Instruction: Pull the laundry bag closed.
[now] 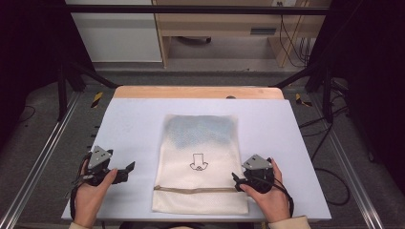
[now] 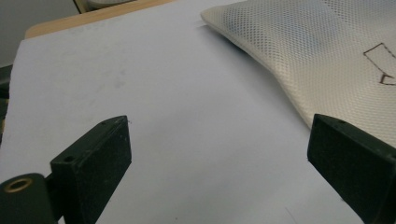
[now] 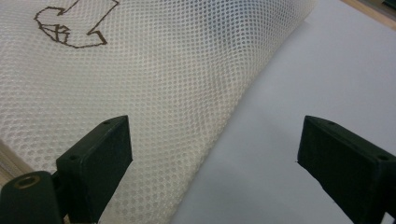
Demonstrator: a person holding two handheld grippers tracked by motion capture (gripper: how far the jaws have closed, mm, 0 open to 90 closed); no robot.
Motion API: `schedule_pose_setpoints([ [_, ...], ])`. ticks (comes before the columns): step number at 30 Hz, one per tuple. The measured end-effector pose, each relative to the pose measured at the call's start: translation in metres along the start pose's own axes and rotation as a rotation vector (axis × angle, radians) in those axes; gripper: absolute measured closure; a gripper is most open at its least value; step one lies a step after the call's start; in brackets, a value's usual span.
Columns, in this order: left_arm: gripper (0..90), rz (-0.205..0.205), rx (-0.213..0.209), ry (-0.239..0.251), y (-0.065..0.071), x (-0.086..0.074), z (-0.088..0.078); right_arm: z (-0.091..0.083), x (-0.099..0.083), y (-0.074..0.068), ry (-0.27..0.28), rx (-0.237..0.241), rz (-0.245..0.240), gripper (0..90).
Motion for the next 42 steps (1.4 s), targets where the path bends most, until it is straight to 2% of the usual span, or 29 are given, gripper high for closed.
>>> schedule_pose_setpoints([
  [3,6.4,0.006,0.007,0.003,-0.001,-0.001,-0.001,0.001,0.001,-0.004,-0.004,0.021,0.01,10.8],
  [5,6.4,0.002,0.003,-0.023,-0.003,-0.005,-0.004,0.002,0.003,-0.012,-0.018,0.045,-0.007,12.6],
  [10,6.7,0.009,0.004,-0.043,-0.005,-0.01,-0.01,0.002,0.012,-0.028,-0.02,0.098,-0.026,15.8],
  [11,6.7,0.019,-0.001,-0.052,-0.004,-0.013,-0.012,0.002,0.013,-0.031,-0.022,0.112,-0.029,17.2],
  [12,6.7,0.028,-0.001,-0.059,-0.003,-0.015,-0.013,0.003,0.017,-0.039,-0.033,0.15,-0.036,19.9],
  [13,6.6,0.043,0.006,-0.065,-0.004,-0.019,-0.019,0.004,0.019,-0.042,-0.035,0.159,-0.049,21.3],
  [16,6.3,0.039,0.003,-0.037,-0.004,-0.018,-0.023,0.005,0.028,-0.054,-0.03,0.192,-0.073,23.7],
  [18,6.3,0.047,0.017,-0.043,-0.007,-0.019,-0.024,0.006,0.034,-0.065,-0.04,0.231,-0.075,23.8],
  [19,6.3,0.047,0.017,-0.043,-0.007,-0.019,-0.024,0.006,0.034,-0.065,-0.04,0.231,-0.075,23.8],
  [20,6.3,0.04,0.021,-0.043,-0.009,-0.019,-0.024,0.007,0.038,-0.07,-0.044,0.248,-0.091,23.7],
  [21,6.4,0.034,0.02,-0.039,-0.009,-0.019,-0.024,0.008,0.044,-0.08,-0.05,0.275,-0.101,22.6],
  [22,6.4,0.027,0.016,-0.037,-0.01,-0.019,-0.024,0.008,0.044,-0.08,-0.05,0.275,-0.101,22.6],
  [23,6.4,0.031,0.015,-0.039,-0.009,-0.019,-0.024,0.01,0.05,-0.09,-0.064,0.31,-0.105,23.3],
  [25,6.4,0.035,0.008,-0.038,-0.008,-0.019,-0.024,0.012,0.053,-0.094,-0.064,0.322,-0.109,23.7],
  [27,6.4,0.043,0.002,-0.029,-0.005,-0.017,-0.022,0.014,0.057,-0.101,-0.085,0.335,-0.133,28.2],
  [28,6.4,0.05,-0.002,-0.032,-0.004,-0.017,-0.022,0.018,0.06,-0.108,-0.113,0.35,-0.168,29.0],
  [30,6.5,0.052,-0.013,-0.048,-0.002,-0.017,-0.021,0.02,0.065,-0.114,-0.118,0.369,-0.186,33.4],
  [31,6.7,0.055,-0.008,-0.066,-0.001,-0.019,-0.021,0.02,0.068,-0.117,-0.117,0.384,-0.189,34.2],
  [33,6.8,0.056,-0.007,-0.073,-0.001,-0.02,-0.021,0.021,0.071,-0.119,-0.118,0.392,-0.192,34.8],
  [35,6.9,0.059,-0.009,-0.08,0.0,-0.021,-0.019,0.022,0.08,-0.124,-0.123,0.412,-0.216,41.2],
  [38,6.9,0.075,-0.017,-0.087,0.003,-0.021,-0.019,0.022,0.09,-0.132,-0.116,0.444,-0.219,49.2],
  [40,6.9,0.085,-0.015,-0.087,0.004,-0.02,-0.019,0.022,0.093,-0.134,-0.122,0.449,-0.222,50.9],
  [41,7.2,0.084,-0.015,-0.087,0.004,-0.02,-0.018,0.023,0.098,-0.138,-0.132,0.461,-0.237,57.2],
  [42,7.2,0.086,-0.022,-0.088,0.004,-0.02,-0.019,0.023,0.098,-0.138,-0.132,0.461,-0.237,57.2],
])
Point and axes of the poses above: each handheld gripper's, and its own axes: z roughly forward along the jaws, x roughly out of its top, y roughly to its right, the point moved 9 cm from there along z, roughly forward along the jaws, and after that the axes turned 10 degrees about y, right-handed, at the moved point
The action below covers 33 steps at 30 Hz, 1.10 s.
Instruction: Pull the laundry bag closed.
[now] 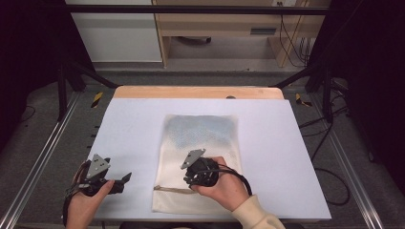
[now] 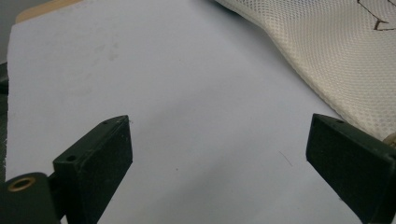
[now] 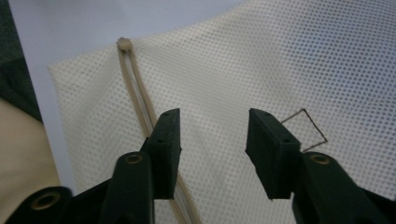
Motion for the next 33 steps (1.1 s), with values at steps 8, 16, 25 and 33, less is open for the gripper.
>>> schedule_pose_setpoints([
  [8,9.1,-0.007,0.0,-0.012,-0.001,-0.003,0.0,0.016,0.02,-0.015,-0.029,0.083,-0.053,71.7],
  [16,4.5,-0.036,0.057,-0.011,-0.009,-0.004,0.002,0.029,0.03,-0.024,-0.032,0.122,-0.059,75.2],
  [25,5.1,-0.062,0.052,0.0,-0.012,-0.003,0.003,0.041,0.037,-0.031,-0.046,0.165,-0.073,78.2],
  [33,8.1,-0.077,0.082,-0.01,-0.017,-0.002,0.006,0.054,0.041,-0.039,-0.048,0.209,-0.062,77.2],
])
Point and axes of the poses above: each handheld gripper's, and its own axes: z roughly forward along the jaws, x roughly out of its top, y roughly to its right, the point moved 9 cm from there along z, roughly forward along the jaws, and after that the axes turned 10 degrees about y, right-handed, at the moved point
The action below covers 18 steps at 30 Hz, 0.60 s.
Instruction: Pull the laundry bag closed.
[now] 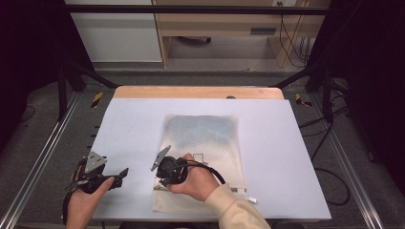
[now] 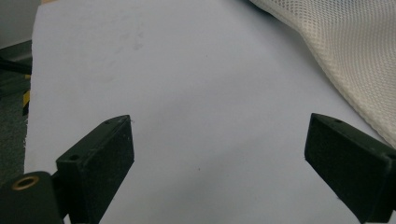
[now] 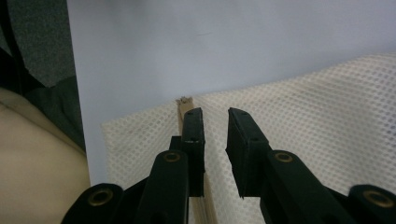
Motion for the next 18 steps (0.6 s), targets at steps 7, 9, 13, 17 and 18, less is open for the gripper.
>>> schedule_pose_setpoints([
  [7,9.7,-0.005,-0.006,0.004,-0.002,0.0,0.0,0.012,0.004,-0.007,-0.011,0.036,-0.014,78.2],
  [9,11.3,-0.006,-0.002,0.011,-0.003,0.001,-0.001,0.014,0.004,-0.007,-0.013,0.037,-0.013,78.2],
  [13,11.4,-0.006,-0.013,0.006,-0.001,0.001,0.001,0.018,0.004,-0.011,-0.008,0.053,0.0,77.5],
  [17,11.7,-0.007,-0.019,0.01,0.0,0.002,0.001,0.023,0.002,-0.014,-0.011,0.059,0.003,76.3],
  [18,11.8,-0.006,-0.021,0.011,0.0,0.002,0.001,0.025,0.002,-0.014,-0.016,0.06,0.004,75.8],
])
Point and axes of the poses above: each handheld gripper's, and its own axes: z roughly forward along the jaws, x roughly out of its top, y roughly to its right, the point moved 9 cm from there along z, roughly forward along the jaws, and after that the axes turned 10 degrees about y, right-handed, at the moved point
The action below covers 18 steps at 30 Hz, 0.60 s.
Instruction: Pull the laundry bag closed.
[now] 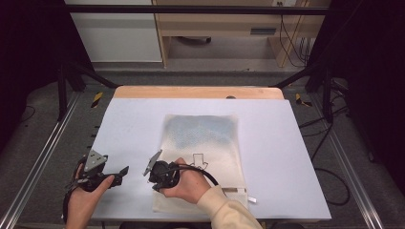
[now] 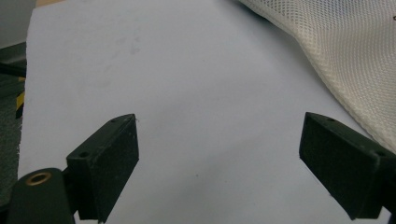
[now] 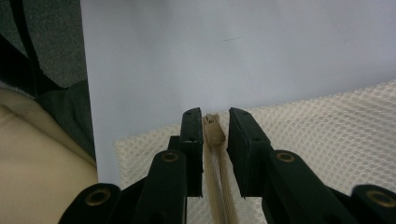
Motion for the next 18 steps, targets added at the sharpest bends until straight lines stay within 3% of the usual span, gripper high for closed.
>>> schedule_pose_setpoints([
  [9,12.5,-0.009,-0.017,-0.001,0.001,0.0,-0.001,0.013,-0.006,0.002,-0.023,0.019,0.024,73.8],
  [11,12.6,-0.009,-0.023,0.0,0.003,0.001,-0.001,0.015,-0.008,0.002,-0.032,0.022,0.029,78.4],
  [18,12.6,-0.01,-0.066,-0.001,0.014,0.001,-0.007,0.007,-0.004,0.001,-0.045,0.027,0.022,81.7],
])
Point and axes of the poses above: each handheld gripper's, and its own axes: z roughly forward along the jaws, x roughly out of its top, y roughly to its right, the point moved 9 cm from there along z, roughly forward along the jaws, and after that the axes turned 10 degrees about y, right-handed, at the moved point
